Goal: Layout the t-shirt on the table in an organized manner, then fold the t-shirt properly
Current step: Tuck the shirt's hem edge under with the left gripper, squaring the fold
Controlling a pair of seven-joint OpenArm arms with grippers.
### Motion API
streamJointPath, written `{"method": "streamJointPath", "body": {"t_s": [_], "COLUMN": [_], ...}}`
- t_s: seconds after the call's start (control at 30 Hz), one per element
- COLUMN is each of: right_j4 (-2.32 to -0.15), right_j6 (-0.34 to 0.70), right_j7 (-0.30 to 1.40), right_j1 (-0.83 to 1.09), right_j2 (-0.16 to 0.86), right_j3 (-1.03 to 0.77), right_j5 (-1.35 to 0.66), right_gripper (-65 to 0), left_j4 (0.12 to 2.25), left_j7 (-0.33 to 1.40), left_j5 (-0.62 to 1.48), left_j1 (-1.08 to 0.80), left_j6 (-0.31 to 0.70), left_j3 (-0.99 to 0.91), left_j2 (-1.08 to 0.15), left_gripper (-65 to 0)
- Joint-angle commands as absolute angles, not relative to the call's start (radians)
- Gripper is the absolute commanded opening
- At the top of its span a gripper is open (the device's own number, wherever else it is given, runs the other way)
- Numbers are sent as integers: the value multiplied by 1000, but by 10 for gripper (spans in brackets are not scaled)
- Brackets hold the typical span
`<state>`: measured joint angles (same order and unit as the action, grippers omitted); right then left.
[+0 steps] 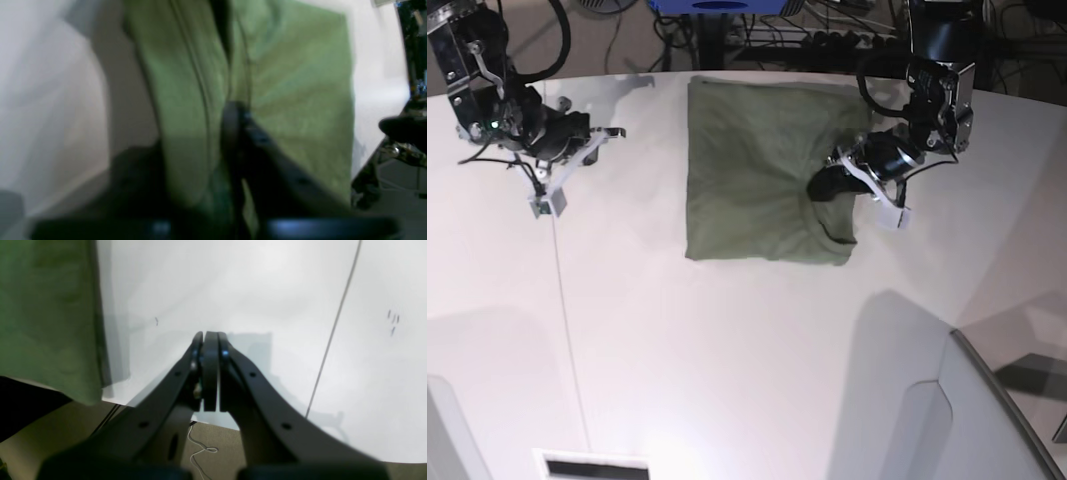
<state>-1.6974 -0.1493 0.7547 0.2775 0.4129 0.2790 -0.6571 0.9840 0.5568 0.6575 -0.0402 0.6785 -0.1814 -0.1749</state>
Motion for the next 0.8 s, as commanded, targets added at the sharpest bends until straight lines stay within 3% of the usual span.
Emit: {"method": "streamJointPath", "body": {"t_s": [0.0,0.1,0.4,0.57,0.77], "right_j4": [-1712,-1712,-1712,-1712,-1701], "right_j6": [-147,-147,-147,-147,-148], "right_j7": [742,742,742,745,742], "right_j1": [269,269,257,254,231], "right_j2": [424,424,423,390,361], "right_j3": [271,269,271,266,265], "right_j5": [-664,-664,-667,-667,-667], "right_gripper": [-650,-650,-650,-650,-650], "left_j4": [990,990,983,983,983], "left_j7": [584,587,581,587,582], "left_j5": [638,638,628,409,114], "left_j1": [-31,-27,142,277,360], "left_j6": [668,671,667,667,673], "left_j3": [-179,-154,237,433,590], "left_j2": [-186,-217,-390,-397,-294], "left_gripper": [-650,-650,-650,-650,-650]}}
